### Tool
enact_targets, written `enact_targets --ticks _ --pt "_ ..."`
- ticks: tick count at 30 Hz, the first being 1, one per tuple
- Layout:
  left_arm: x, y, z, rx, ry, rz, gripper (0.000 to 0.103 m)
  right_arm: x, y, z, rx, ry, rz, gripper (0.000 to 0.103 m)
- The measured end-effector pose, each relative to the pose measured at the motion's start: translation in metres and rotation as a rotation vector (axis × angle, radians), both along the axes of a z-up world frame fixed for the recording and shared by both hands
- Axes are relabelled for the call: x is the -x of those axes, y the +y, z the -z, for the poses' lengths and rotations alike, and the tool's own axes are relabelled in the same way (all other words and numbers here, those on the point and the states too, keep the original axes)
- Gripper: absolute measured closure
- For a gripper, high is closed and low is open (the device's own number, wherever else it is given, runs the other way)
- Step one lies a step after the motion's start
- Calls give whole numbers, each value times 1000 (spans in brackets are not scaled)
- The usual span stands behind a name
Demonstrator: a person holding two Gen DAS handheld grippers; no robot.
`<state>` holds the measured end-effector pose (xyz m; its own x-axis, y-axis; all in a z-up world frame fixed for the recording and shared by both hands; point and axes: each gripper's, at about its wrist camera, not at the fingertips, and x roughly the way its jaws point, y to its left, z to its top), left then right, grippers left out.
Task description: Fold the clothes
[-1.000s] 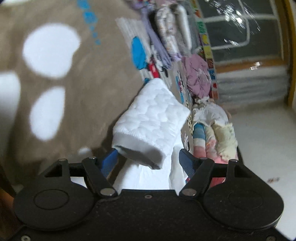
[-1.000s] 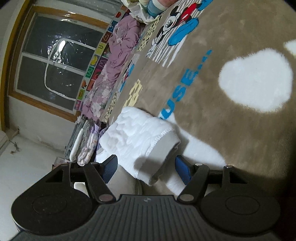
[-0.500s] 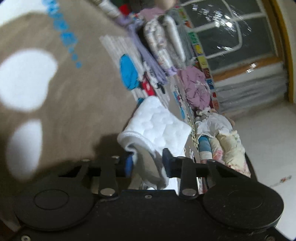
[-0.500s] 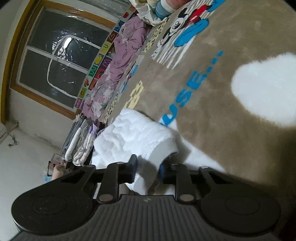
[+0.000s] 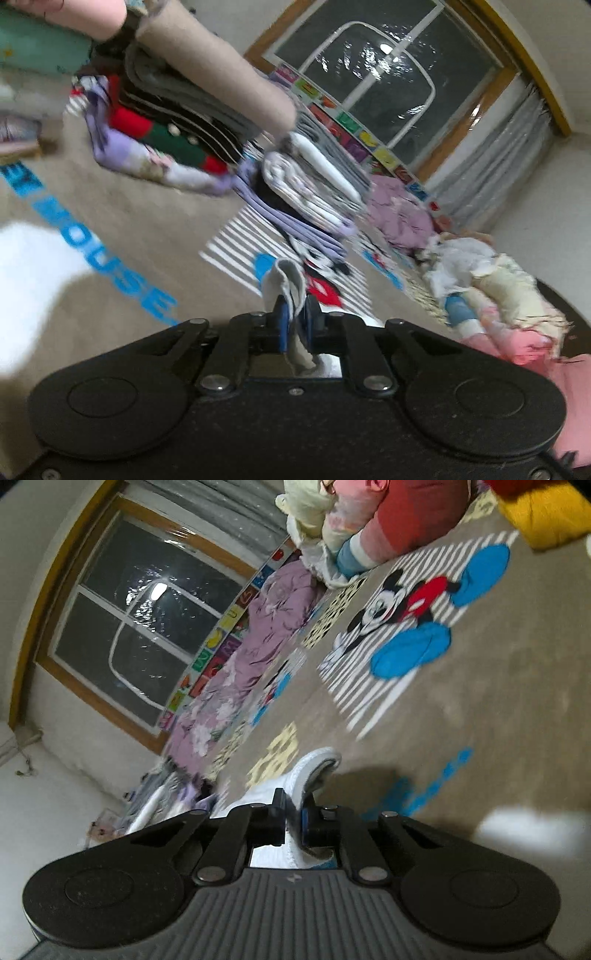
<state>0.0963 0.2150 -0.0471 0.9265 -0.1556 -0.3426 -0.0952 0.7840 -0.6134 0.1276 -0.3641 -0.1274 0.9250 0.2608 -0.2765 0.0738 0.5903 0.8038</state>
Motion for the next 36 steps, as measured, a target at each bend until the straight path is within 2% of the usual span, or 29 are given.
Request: enact_targets --ticks 2,5,8,9,10,11,12,13,15,17,21,23,25,28,30,32,34,35,36 --pt "-6 8 3 -29 4 -27 97 -7 -6 4 8 13 10 94" --pt "-14 18 12 -17 37 -59 97 -17 -12 11 -3 34 28 93" --pt "-20 27 22 -17 111 -125 95 -23 -14 19 -9 73 40 93" --pt "-16 31 24 -1 128 -164 92 -24 -15 22 -18 89 48 88" --pt "-13 34 26 14 145 -202 73 -24 -16 25 -27 103 54 86" --pt "-9 38 28 29 162 -241 51 -22 -17 26 -40 100 60 82" --pt "0 39 24 39 143 -278 45 -20 -18 27 -53 97 64 71" --pt "9 41 20 54 119 -299 42 -16 -18 25 -57 85 68 58" --pt "23 40 17 118 95 -278 42 -8 -18 21 -68 62 73 43" --pt "30 32 20 186 108 -219 42 2 -16 22 -109 66 70 38" --pt "19 0 45 322 207 -81 42 15 -2 23 -116 94 40 38" --pt "12 -13 51 338 228 -70 42 14 -2 24 -135 97 50 38" --pt "7 -19 50 312 211 -104 42 14 -4 26 -167 98 65 38" --pt "3 -14 56 370 188 -161 42 11 -6 30 -187 100 84 39" --pt "-3 -12 56 382 179 -183 42 5 -5 29 -159 99 92 40" --pt "-12 -12 55 363 168 -193 42 -3 -4 28 -123 100 100 48" --pt "-24 -12 54 339 158 -194 43 -12 -5 29 -79 105 101 64" --pt "-30 -12 53 324 153 -189 50 -16 -7 29 -79 102 94 70" --pt "-37 -11 51 290 158 -186 58 -20 -9 29 -78 99 88 80"
